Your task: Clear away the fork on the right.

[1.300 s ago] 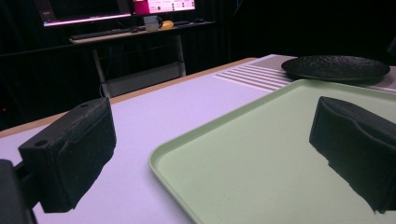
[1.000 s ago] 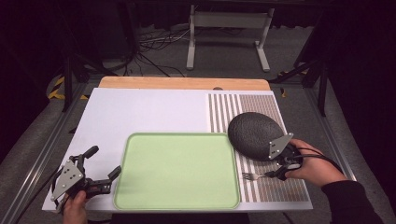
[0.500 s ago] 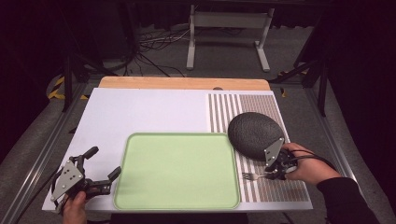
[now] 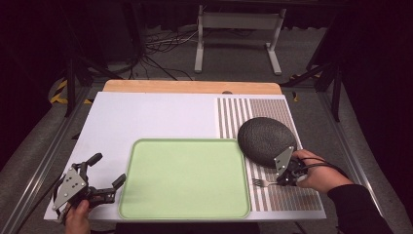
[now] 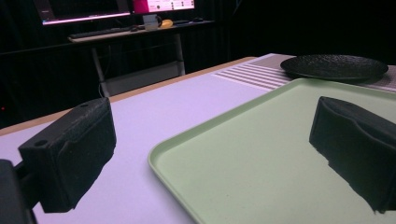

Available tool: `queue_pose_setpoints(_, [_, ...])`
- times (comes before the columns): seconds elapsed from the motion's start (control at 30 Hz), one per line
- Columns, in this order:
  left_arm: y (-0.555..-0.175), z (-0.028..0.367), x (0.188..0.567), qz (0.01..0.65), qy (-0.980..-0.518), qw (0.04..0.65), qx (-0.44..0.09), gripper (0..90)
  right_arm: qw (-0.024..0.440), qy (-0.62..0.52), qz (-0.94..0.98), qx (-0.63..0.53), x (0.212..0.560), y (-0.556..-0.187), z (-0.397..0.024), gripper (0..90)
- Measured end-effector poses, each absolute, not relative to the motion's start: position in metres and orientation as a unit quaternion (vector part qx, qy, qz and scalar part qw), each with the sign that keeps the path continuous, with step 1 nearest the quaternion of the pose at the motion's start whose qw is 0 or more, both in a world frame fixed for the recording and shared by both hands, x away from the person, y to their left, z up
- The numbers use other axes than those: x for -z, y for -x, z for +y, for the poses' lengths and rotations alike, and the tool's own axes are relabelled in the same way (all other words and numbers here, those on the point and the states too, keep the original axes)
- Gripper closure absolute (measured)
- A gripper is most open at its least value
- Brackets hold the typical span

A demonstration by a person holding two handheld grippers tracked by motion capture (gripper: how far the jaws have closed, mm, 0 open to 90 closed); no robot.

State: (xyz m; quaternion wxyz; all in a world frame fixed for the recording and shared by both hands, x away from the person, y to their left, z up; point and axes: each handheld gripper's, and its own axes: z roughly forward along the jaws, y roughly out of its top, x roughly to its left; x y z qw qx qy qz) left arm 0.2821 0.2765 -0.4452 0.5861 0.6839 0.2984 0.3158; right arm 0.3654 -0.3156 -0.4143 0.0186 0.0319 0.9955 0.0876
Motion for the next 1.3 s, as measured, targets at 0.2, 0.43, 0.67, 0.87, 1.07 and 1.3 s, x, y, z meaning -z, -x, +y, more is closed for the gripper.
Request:
queue_pose_setpoints(0.2, [-0.282, 0.277, 0.445, 0.297, -0.685, 0.586, -0.317, 1.1, 0.020, -0.031, 0.996, -0.084, 0.414, -0.365, -0.314, 84.8])
queue_pose_setpoints(0.43, [-0.282, 0.277, 0.445, 0.297, -0.685, 0.586, -0.316, 1.1, 0.023, -0.043, 0.996, -0.075, 0.413, -0.364, -0.313, 84.9])
queue_pose_setpoints(0.67, [-0.282, 0.277, 0.445, 0.298, -0.682, 0.587, -0.317, 1.1, 0.032, -0.061, 0.994, -0.086, 0.401, -0.360, -0.312, 85.1])
queue_pose_setpoints(0.87, [-0.282, 0.277, 0.445, 0.298, -0.683, 0.587, -0.316, 1.1, 0.041, -0.060, 0.992, -0.104, 0.389, -0.356, -0.309, 85.0])
queue_pose_setpoints(1.07, [-0.282, 0.277, 0.445, 0.301, -0.682, 0.588, -0.315, 1.1, 0.042, -0.065, 0.990, -0.114, 0.377, -0.354, -0.306, 85.1])
queue_pose_setpoints(1.3, [-0.282, 0.277, 0.445, 0.300, -0.682, 0.588, -0.315, 1.1, 0.050, -0.065, 0.989, -0.124, 0.365, -0.353, -0.300, 85.0])
